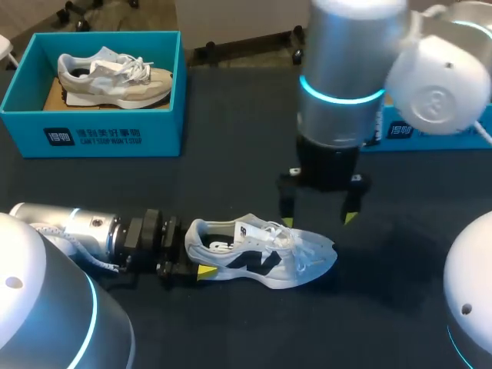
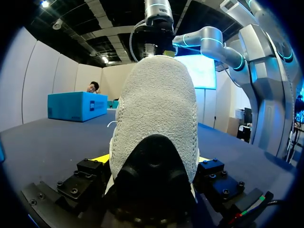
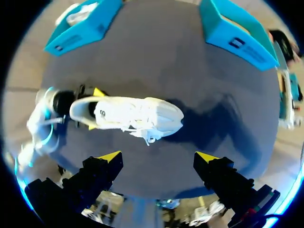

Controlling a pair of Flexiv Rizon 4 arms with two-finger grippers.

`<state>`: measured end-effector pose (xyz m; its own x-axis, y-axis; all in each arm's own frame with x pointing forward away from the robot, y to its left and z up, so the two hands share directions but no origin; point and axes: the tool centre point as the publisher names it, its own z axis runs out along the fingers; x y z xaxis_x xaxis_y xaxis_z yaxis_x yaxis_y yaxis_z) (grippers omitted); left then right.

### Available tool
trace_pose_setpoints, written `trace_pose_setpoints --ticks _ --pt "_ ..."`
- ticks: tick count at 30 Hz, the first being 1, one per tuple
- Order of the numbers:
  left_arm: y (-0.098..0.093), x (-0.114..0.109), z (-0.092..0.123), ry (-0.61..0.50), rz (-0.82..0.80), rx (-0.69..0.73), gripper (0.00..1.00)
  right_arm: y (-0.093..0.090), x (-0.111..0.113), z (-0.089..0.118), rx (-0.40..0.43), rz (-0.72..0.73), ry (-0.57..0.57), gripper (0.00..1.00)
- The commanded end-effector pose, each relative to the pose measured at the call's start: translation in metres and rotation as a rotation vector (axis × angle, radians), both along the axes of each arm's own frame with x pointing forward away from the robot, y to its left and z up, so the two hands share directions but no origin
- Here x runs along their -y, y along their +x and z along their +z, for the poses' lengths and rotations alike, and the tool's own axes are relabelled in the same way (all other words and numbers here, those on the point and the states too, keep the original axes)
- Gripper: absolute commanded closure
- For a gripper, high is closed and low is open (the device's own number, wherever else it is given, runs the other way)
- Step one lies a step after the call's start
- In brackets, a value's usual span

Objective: Take the shoe out of the shoebox, open the shoe tongue, remove and reinsert the insole, then place the shoe into the shoebox

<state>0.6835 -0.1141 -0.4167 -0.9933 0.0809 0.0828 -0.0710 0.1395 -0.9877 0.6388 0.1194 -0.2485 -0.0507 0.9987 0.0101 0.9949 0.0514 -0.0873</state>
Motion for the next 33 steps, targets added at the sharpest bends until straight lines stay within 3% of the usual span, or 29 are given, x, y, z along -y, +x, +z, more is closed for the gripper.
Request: trace_pose_setpoints --ticks 1,6,12,19,33 --pt "0.0 0.001 0.0 0.0 0.003 0.001 1.0 0.005 -0.025 -0.006 -0.021 -0.131 -0.17 0.0" --pt "0.0 0.001 0.0 0.0 0.003 0.001 1.0 0.005 -0.025 -0.006 -0.021 -0.131 -0.17 0.0" --pt "0.0 0.001 0.0 0.0 0.003 0.001 1.0 0.006 -0.067 -0.019 0.02 -0.151 -0.296 0.0" --pt "0.0 0.001 0.0 0.0 0.003 0.001 1.0 0.006 -0.093 -0.024 0.077 -0.151 -0.351 0.0" --pt "0.0 0.001 0.0 0.0 0.003 0.001 1.0 0.017 -0.113 -0.049 0.158 -0.116 -0.447 0.0"
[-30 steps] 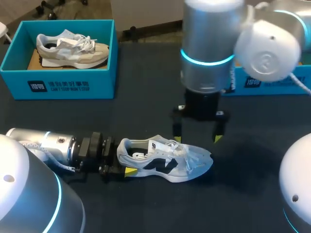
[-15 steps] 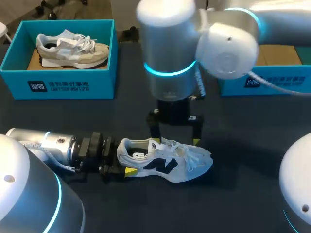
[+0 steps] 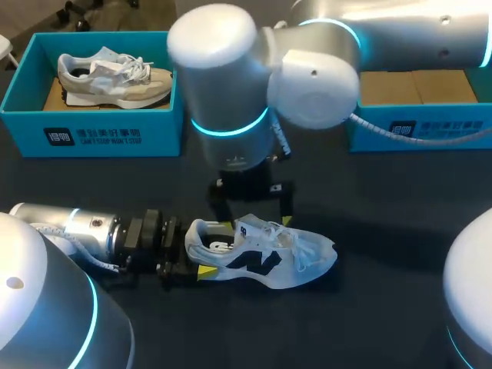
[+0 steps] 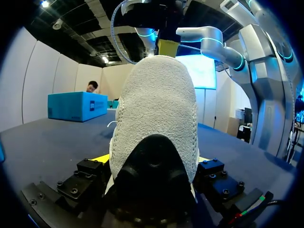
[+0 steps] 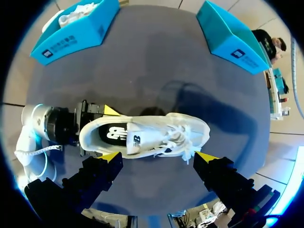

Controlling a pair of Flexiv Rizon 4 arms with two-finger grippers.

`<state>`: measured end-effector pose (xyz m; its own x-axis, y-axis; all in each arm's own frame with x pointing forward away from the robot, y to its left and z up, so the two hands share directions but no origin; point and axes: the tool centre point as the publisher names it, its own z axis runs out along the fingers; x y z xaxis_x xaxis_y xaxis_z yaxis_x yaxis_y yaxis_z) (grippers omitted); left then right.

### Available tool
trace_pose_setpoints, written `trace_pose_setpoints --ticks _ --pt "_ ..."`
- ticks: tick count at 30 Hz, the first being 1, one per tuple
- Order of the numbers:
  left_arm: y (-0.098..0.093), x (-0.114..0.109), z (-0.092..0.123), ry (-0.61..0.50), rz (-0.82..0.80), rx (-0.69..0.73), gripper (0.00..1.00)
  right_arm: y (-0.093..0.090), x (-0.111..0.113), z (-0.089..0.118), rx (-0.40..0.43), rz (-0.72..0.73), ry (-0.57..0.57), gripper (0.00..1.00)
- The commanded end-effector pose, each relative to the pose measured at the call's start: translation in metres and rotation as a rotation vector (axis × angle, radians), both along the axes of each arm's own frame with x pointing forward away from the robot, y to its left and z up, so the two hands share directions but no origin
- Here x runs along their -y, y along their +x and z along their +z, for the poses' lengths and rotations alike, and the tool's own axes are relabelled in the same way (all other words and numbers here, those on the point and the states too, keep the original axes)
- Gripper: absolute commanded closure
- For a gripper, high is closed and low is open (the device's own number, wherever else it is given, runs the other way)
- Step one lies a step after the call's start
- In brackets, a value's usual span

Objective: Take the shoe out of the shoebox, open the shoe tongue, remove and reinsert the insole, then place the shoe into the shoebox

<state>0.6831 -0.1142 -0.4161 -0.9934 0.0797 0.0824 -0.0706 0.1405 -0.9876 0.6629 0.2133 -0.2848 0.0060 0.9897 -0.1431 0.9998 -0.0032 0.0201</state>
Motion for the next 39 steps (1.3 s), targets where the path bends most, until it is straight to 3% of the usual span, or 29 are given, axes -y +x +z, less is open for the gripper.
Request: trace_pose_setpoints --ticks 1,13,39 --pt "0.0 0.001 0.0 -0.001 0.002 0.001 1.0 -0.007 -0.021 -0.015 0.049 -0.081 -0.302 0.0" --pt "0.0 0.001 0.0 -0.001 0.002 0.001 1.0 -0.004 -0.032 -0.035 0.057 -0.154 -0.39 0.0" --pt "0.0 0.001 0.0 -0.001 0.002 0.001 1.0 0.007 -0.012 -0.066 0.138 -0.345 -0.459 0.0"
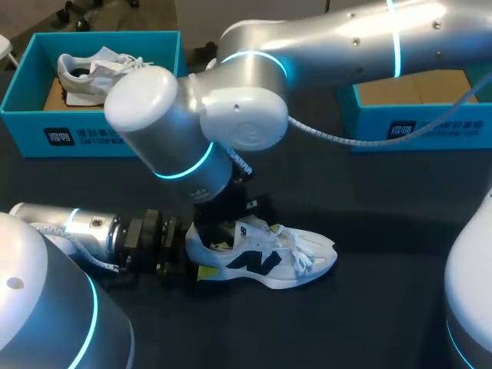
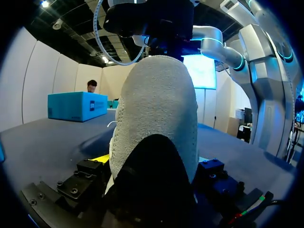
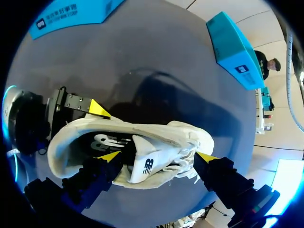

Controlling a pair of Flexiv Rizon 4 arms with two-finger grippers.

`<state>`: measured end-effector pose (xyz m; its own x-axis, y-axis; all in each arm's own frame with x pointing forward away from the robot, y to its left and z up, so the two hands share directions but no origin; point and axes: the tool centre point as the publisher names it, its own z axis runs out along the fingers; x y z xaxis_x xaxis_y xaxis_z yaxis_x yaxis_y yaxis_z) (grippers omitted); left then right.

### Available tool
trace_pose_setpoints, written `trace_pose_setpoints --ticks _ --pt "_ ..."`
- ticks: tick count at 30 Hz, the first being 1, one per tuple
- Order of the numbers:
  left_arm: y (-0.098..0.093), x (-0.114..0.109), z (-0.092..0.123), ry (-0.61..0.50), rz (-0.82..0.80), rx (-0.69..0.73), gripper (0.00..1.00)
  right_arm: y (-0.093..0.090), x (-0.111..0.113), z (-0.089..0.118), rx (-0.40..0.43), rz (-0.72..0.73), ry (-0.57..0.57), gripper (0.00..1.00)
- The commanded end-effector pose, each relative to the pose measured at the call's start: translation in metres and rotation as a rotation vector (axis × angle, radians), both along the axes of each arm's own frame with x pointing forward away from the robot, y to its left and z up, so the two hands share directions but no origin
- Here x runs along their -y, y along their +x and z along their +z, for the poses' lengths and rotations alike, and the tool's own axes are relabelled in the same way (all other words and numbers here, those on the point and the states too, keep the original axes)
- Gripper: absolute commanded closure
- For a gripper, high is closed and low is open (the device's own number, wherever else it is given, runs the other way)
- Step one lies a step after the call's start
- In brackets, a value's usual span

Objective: Take the shoe out of the shoebox, open the shoe tongue, remove and reinsert the insole, then place the shoe into the shoebox

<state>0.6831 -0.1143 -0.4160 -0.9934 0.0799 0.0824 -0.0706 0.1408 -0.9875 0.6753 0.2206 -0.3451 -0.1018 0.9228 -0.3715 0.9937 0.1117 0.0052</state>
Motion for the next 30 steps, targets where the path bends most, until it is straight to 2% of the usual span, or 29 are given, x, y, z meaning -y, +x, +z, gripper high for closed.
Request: trace_pose_setpoints --ticks 1,22,27,30 --pt "0.0 0.001 0.0 -0.001 0.002 0.001 1.0 -0.006 -0.004 -0.005 0.207 -0.438 -0.213 0.0" --pt "0.0 0.001 0.0 -0.001 0.002 0.001 1.0 -0.003 0.033 0.014 0.281 -0.529 -0.135 0.0" --pt "0.0 0.001 0.0 -0.001 0.002 0.001 1.0 -0.004 0.037 0.02 0.274 -0.544 -0.109 0.36" --pt "0.0 0.001 0.0 -0.001 0.002 0.001 1.0 -0.004 0.04 0.022 0.266 -0.55 -0.098 0.51"
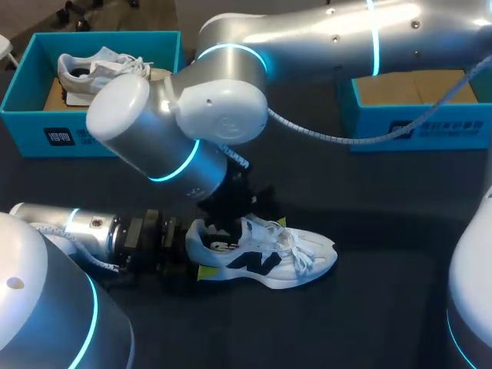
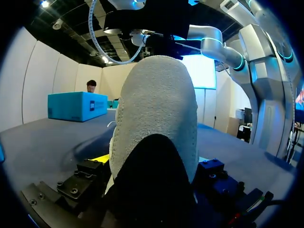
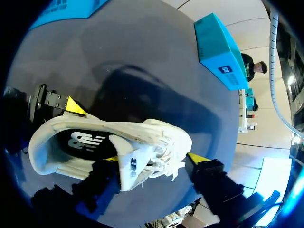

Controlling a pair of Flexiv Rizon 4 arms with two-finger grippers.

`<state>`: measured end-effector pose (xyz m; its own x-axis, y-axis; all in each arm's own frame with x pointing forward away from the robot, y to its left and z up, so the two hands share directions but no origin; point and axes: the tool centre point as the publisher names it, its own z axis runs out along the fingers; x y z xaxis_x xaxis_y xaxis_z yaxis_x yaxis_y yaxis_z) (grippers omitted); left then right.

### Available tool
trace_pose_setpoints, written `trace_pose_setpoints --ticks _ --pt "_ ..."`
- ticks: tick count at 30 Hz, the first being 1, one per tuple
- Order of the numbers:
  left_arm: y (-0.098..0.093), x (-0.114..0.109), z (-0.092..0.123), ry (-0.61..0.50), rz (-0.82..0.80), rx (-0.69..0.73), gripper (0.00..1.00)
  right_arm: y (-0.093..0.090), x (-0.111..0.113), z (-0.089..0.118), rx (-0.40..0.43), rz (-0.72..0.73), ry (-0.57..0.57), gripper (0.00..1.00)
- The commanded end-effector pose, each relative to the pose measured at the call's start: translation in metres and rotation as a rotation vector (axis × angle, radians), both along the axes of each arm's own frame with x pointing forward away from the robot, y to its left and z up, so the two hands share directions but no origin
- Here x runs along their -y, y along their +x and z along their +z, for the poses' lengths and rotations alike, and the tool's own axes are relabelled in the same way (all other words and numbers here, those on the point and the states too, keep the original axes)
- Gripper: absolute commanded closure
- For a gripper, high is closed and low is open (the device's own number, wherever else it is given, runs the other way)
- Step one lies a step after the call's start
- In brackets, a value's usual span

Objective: Take the shoe out of the shoebox, open the shoe tongue, remove and reinsert the insole, then place the shoe into the shoebox

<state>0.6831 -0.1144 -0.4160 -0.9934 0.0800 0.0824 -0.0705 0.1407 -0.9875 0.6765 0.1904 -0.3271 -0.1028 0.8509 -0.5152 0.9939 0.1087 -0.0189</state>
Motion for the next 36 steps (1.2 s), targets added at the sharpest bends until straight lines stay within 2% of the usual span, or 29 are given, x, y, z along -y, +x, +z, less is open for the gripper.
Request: trace_pose_setpoints --ticks 1,6,12,15,18,20,22,23,32,36 --pt "0.0 0.001 0.0 -0.001 0.002 0.001 1.0 -0.005 0.011 0.004 0.312 -0.527 0.061 0.51" --pt "0.0 0.001 0.0 -0.001 0.002 0.001 1.0 -0.006 0.013 0.004 0.281 -0.543 0.115 0.54" --pt "0.0 0.001 0.0 -0.001 0.002 0.001 1.0 -0.009 0.007 0.001 0.25 -0.557 0.177 0.63" --pt "0.0 0.001 0.0 -0.001 0.002 0.001 1.0 -0.011 0.007 0.005 0.236 -0.59 0.218 0.71" --pt "0.0 0.001 0.0 -0.001 0.002 0.001 1.0 -0.013 0.007 0.008 0.228 -0.607 0.244 0.71" --pt "0.0 0.001 0.0 -0.001 0.002 0.001 1.0 -0.014 0.006 0.01 0.22 -0.618 0.267 0.77" --pt "0.0 0.001 0.0 -0.001 0.002 0.001 1.0 -0.014 0.007 0.011 0.212 -0.62 0.287 0.98" --pt "0.0 0.001 0.0 -0.001 0.002 0.001 1.0 -0.014 0.007 0.012 0.208 -0.622 0.291 1.0" --pt "0.0 0.001 0.0 -0.001 0.002 0.001 1.0 -0.007 0.027 0.015 0.115 -0.596 0.377 1.0" --pt "0.0 0.001 0.0 -0.001 0.002 0.001 1.0 -0.006 0.041 0.015 0.075 -0.543 0.481 1.0"
